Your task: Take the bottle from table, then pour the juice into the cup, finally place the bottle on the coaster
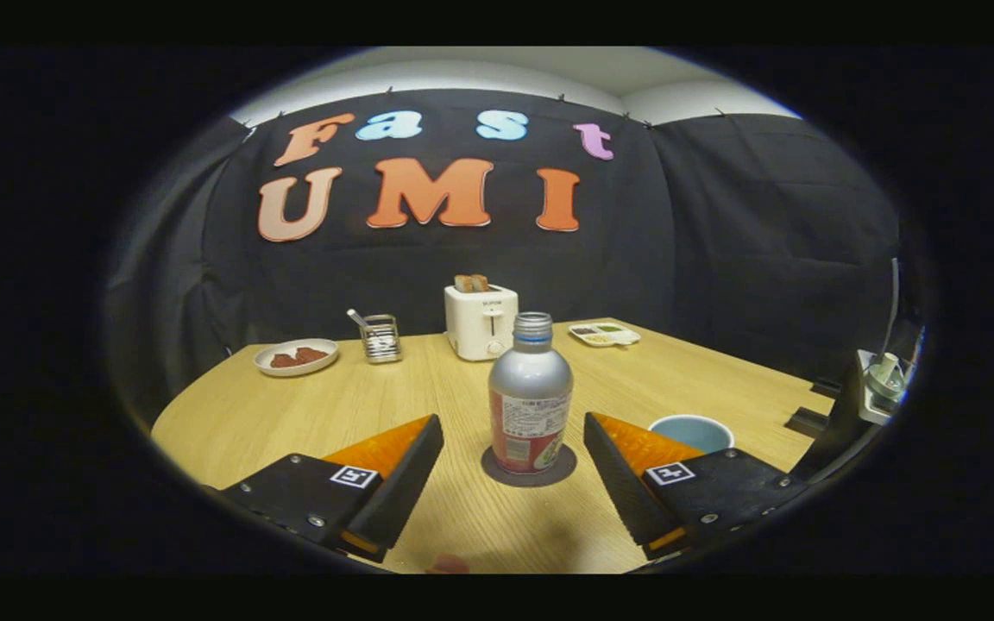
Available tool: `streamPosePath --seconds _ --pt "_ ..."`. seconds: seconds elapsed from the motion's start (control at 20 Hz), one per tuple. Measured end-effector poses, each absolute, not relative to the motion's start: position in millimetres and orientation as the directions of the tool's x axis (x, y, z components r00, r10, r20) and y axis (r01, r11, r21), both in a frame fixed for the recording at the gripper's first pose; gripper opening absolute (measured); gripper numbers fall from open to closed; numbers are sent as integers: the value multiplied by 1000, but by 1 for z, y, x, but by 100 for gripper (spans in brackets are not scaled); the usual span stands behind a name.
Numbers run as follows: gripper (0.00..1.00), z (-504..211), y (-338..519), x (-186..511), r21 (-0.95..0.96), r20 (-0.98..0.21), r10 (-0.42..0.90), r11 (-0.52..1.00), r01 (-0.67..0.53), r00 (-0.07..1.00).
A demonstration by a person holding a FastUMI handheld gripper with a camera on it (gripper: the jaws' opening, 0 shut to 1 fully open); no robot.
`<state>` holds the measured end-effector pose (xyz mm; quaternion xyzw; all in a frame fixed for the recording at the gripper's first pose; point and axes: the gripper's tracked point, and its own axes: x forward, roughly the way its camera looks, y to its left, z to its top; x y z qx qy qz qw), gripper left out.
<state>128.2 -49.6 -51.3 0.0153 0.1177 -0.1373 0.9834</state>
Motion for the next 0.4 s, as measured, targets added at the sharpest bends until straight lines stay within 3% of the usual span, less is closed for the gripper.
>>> streamPosePath --seconds 0.25,0.4 --pt "97 -3 4 97 41 -81 -107 993 111 991" --pt "97 2 28 72 50 -51 -29 998 32 998"
